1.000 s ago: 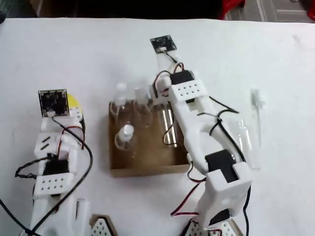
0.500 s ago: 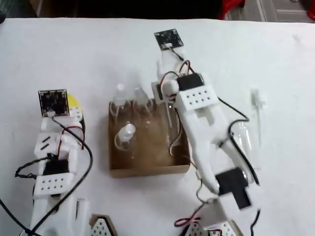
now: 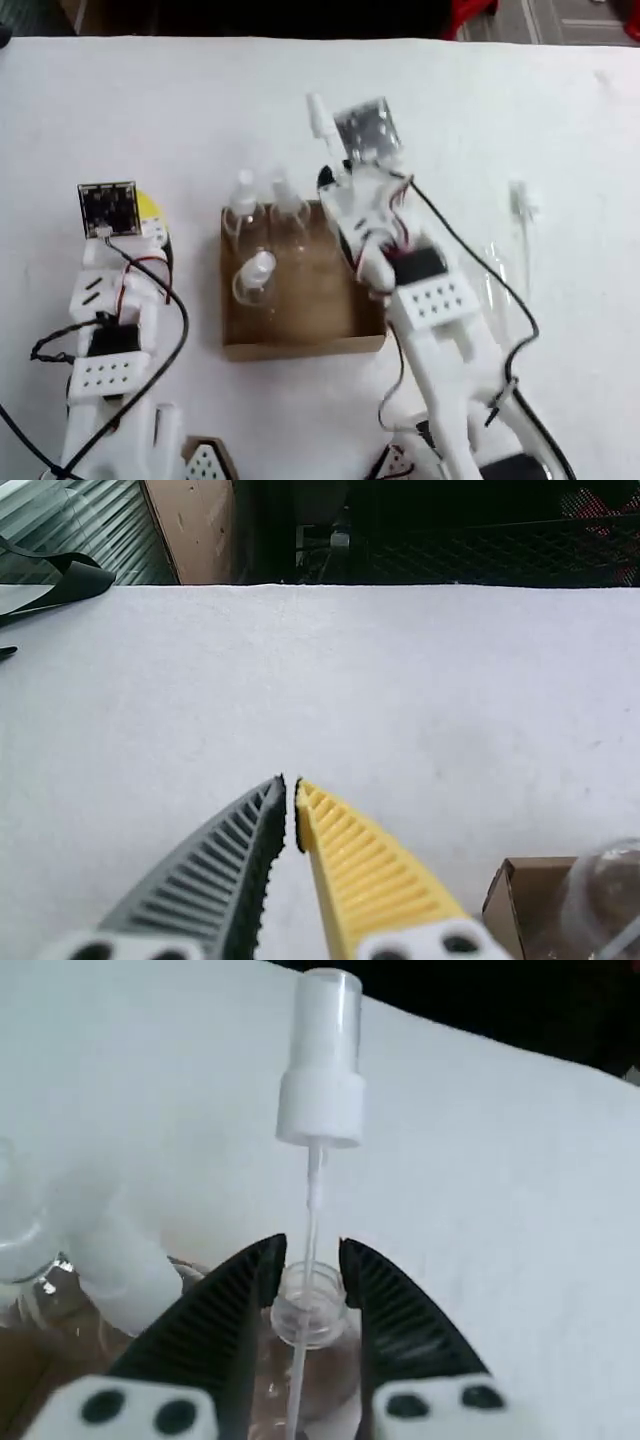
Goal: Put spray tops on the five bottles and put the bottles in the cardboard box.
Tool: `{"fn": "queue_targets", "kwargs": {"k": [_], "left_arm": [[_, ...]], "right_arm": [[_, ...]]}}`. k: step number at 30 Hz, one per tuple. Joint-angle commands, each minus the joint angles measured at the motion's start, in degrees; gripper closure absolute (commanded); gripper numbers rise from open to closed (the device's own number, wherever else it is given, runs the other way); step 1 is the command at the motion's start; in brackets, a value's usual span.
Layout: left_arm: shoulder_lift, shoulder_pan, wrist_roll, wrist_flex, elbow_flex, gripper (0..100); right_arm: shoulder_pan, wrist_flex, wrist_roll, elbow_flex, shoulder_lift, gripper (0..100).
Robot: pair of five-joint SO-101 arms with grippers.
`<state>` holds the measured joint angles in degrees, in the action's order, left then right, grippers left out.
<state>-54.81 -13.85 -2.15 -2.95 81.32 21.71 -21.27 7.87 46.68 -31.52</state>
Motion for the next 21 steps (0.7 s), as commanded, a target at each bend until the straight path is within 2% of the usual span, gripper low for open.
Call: {"fn": "queue_targets", "kwargs": {"k": [1,6,13,18,21], "left_arm": [[0.04,0.40,-0.53,1.32,-0.53,98],[0.04,0.40,-0.53,1.32,-0.53,98],[0.04,0.40,-0.53,1.23,-0.53,98],[0.04,0.40,-0.53,1.23,-0.53,98],[0.04,0.48,-0.53,1.41,-0.53,98]], "right_arm": [[0.92,15.78,0.97,11.25,-8.31,98.3],[1.01,26.24,0.88,20.31,-13.05,98.3],[1.01,34.15,0.88,28.31,-17.27,98.3],[2.77,49.27,0.88,35.69,-16.04,98.3],[3.03,53.41,1.23,36.66,-12.62,98.3]]}}
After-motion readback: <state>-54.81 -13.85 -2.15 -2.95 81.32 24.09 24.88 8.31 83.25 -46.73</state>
